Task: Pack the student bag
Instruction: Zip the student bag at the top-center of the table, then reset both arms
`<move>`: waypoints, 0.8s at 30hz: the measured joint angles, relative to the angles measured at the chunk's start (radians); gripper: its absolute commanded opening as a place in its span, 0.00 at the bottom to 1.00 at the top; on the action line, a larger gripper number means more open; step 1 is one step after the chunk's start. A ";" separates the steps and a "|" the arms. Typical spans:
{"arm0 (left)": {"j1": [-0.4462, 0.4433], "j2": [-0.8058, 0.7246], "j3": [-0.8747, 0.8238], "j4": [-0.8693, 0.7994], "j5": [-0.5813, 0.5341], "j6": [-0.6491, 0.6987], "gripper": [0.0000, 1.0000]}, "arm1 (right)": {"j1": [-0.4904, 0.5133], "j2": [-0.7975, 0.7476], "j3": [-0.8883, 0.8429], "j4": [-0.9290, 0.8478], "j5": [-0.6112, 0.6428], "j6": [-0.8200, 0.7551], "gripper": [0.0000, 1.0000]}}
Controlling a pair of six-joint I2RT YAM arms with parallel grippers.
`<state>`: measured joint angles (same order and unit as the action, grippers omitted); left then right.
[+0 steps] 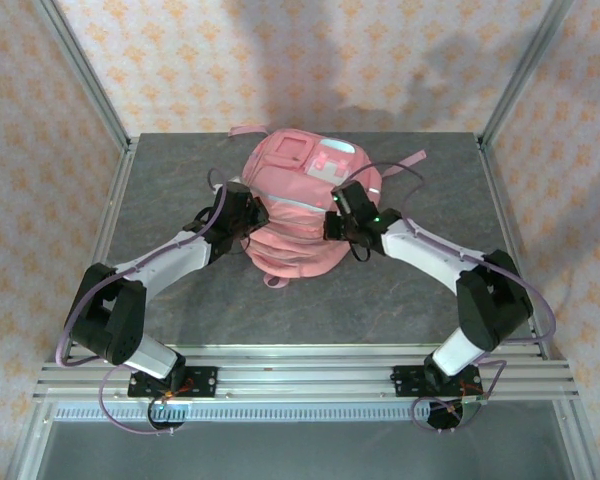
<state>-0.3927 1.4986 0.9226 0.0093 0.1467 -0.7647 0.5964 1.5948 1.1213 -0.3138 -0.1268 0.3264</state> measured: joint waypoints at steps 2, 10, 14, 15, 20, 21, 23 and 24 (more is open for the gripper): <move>0.000 0.000 0.001 0.000 -0.005 0.007 0.00 | -0.001 0.017 0.019 -0.008 0.022 0.004 0.14; 0.002 0.000 0.002 -0.011 -0.039 0.020 0.00 | -0.043 0.026 0.037 -0.003 0.064 0.026 0.33; 0.023 -0.002 0.002 -0.046 -0.068 0.037 0.12 | -0.100 0.013 0.028 0.004 0.135 0.040 0.34; 0.026 -0.005 0.002 -0.051 -0.073 0.039 0.19 | -0.109 0.004 0.019 0.005 0.144 0.043 0.35; 0.028 -0.078 0.002 -0.100 -0.103 0.075 0.67 | -0.144 -0.105 -0.071 0.011 0.165 0.047 0.53; 0.028 -0.101 0.002 -0.106 -0.110 0.081 0.73 | -0.150 -0.126 -0.087 0.016 0.163 0.041 0.57; 0.029 -0.159 0.002 -0.117 -0.131 0.102 0.86 | -0.165 -0.177 -0.119 0.031 0.153 0.031 0.87; 0.029 -0.187 0.002 -0.123 -0.146 0.116 0.92 | -0.171 -0.197 -0.129 0.041 0.150 0.022 1.00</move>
<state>-0.3634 1.3113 0.9241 -0.1135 0.0002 -0.6491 0.4259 1.3975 0.9920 -0.2726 0.0231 0.3485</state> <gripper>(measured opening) 0.809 0.669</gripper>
